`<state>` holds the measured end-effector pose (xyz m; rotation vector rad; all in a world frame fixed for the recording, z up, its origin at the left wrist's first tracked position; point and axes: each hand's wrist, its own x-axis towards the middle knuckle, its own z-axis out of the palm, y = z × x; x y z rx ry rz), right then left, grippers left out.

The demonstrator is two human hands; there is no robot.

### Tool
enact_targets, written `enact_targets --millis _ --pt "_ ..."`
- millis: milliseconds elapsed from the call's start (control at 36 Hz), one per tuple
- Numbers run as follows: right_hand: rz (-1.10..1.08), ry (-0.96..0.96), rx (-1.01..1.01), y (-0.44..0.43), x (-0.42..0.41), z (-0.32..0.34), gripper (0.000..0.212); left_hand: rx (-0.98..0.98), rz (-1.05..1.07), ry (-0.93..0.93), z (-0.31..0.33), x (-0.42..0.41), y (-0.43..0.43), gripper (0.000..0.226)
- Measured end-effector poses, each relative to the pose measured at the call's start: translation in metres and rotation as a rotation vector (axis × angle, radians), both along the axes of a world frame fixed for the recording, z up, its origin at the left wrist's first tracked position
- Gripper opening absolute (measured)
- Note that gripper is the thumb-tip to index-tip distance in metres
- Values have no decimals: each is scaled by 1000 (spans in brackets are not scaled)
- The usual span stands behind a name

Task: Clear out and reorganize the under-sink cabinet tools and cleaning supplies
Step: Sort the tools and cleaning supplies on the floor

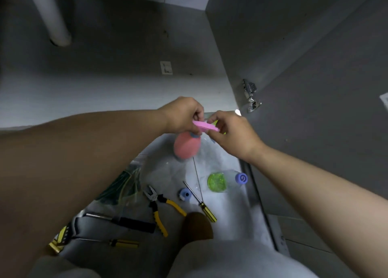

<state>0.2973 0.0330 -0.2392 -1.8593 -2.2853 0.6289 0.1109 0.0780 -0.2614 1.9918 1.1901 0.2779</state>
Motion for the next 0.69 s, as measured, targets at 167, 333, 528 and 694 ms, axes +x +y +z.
enact_targets --millis 167,333,528,694 --pt "-34 -197 42 -9 27 6 22 -6 0 -141 1 15 -6 34" --pt "-282 -309 -68 -13 65 -8 27 69 -33 -32 -6 4 -4 32" --pt "-583 -283 -61 -9 83 -31 50 -26 -18 40 -18 -17 -6 23" --pt "-744 -297 -55 3 80 -42 55 -76 -13 59 -23 -21 -7 22"
